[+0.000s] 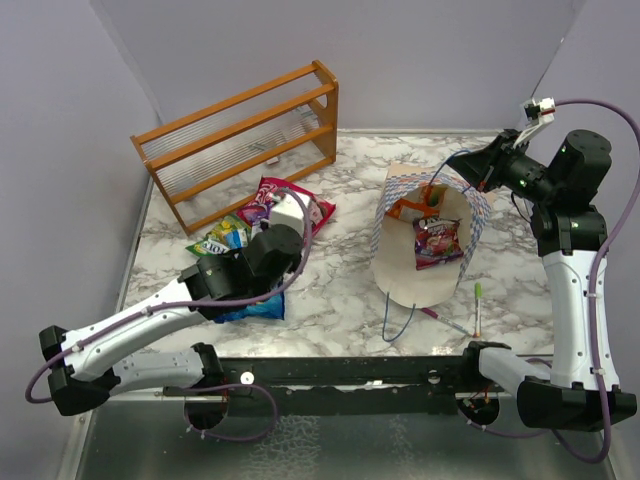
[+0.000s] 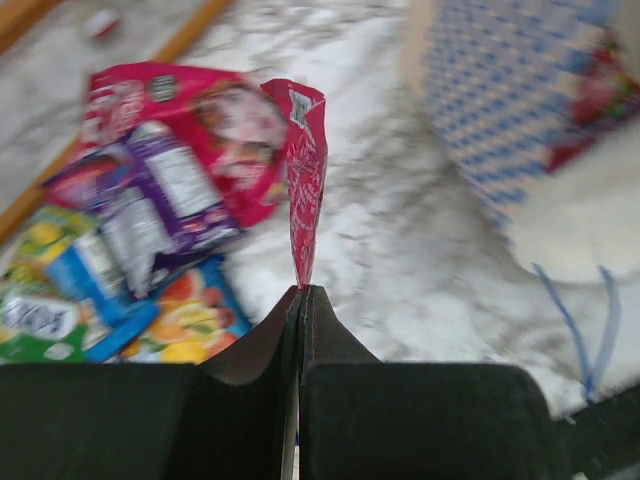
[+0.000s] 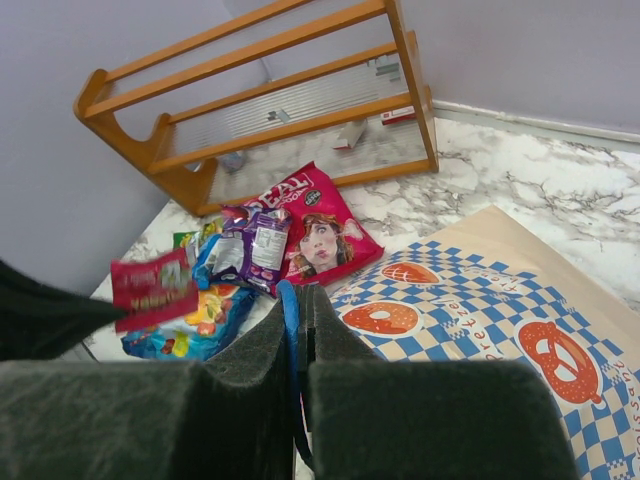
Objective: Take the snacks out of the paper bag
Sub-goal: Place the snack at the center of the board.
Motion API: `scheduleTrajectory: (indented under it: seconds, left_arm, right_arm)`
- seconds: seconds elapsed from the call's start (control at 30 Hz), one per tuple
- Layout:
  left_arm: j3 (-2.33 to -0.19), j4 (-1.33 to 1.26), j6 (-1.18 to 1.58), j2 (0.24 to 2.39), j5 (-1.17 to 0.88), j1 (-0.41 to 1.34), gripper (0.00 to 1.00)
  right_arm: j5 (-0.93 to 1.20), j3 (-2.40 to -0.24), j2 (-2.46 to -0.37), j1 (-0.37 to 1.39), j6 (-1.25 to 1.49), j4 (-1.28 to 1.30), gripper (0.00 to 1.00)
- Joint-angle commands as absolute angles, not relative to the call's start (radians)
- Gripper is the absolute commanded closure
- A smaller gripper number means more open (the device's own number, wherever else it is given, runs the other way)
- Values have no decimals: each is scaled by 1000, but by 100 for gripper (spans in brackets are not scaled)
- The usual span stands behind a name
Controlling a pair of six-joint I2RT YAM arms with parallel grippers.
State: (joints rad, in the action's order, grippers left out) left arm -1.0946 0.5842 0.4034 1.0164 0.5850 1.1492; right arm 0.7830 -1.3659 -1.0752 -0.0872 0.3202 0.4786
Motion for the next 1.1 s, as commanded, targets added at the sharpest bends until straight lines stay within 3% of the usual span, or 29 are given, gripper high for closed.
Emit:
scheduleTrajectory:
  seconds: [0.0, 0.2, 0.37, 0.6, 0.8, 1.07]
  left_arm:
    - [-1117, 752, 490, 998, 754, 965, 100]
    - [-1070, 789, 478, 1077, 742, 695, 100]
    - [-1021, 667, 372, 1121, 649, 554, 100]
    - [-1047, 673, 303, 1304, 672, 508, 100]
    - [-1022, 664, 322, 1365, 485, 507, 100]
    - [-1090, 686, 304, 1289, 372, 508, 61]
  right_arm:
    - [792, -1372, -1068, -91, 319, 464, 99]
    - [790, -1378, -1067, -91, 312, 472, 99]
    - [789, -1374, -1065, -91, 310, 474, 99]
    - [787, -1375, -1062, -91, 310, 475, 99]
    - [789, -1371, -1062, -90, 311, 473, 99]
    - [799, -1388, -1075, -90, 313, 472, 99]
